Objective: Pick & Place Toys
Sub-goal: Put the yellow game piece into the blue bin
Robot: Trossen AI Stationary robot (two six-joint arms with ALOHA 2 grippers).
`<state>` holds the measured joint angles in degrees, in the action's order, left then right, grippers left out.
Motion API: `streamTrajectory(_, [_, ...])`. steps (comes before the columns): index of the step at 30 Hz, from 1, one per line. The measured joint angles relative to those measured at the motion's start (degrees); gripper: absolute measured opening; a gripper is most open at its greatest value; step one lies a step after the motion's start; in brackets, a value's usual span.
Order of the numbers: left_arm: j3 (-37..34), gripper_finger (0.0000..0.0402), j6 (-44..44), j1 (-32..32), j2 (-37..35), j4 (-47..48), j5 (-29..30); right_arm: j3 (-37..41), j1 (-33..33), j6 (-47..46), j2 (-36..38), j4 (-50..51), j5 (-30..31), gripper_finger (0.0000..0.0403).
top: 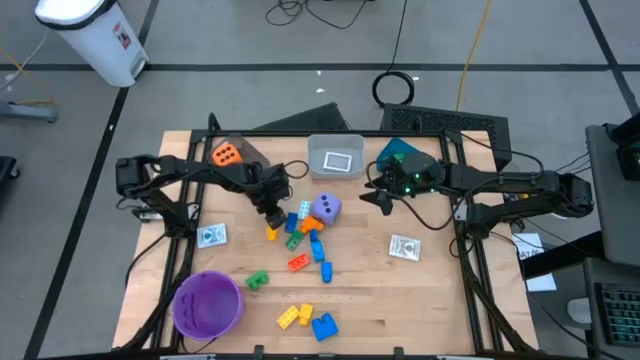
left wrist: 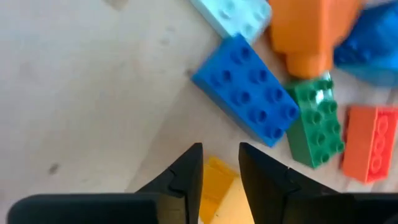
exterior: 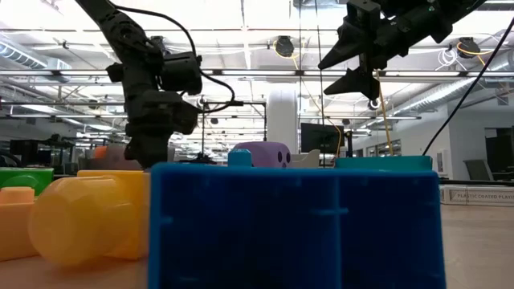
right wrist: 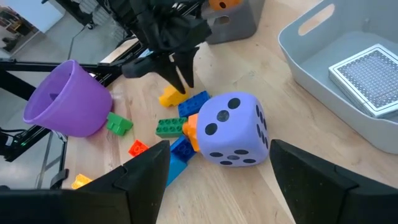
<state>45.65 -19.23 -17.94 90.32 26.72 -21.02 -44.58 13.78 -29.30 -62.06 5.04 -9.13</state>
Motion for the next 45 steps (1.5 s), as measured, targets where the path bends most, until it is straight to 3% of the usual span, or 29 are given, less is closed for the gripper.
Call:
streamTrajectory(8, [0.0, 0.0106, 3.7, -2.1, 0.0, 1.3, -9.3, 0.0, 0.0, 0.0, 0.0, 0.0, -0.1, 0.0267])
streamTrajectory(23, [0.0, 0.0106, 8.7, -4.4, 0.0, 9.2, -10.7, 0.0, 0.0, 0.0, 0.0, 0.0, -0.1, 0.0267])
streamTrajectory(36, [0.0, 0.0106, 12.1, -1.3, 0.0, 10.9, -13.6, 0.0, 0.0, 0.0, 0.0, 0.0, -0.1, 0.0267])
streamTrajectory(45, [0.0, 0.0106, 15.3, -1.3, 0.0, 17.2, -13.7, 0.0, 0.0, 0.0, 0.0, 0.0, -0.1, 0.0267])
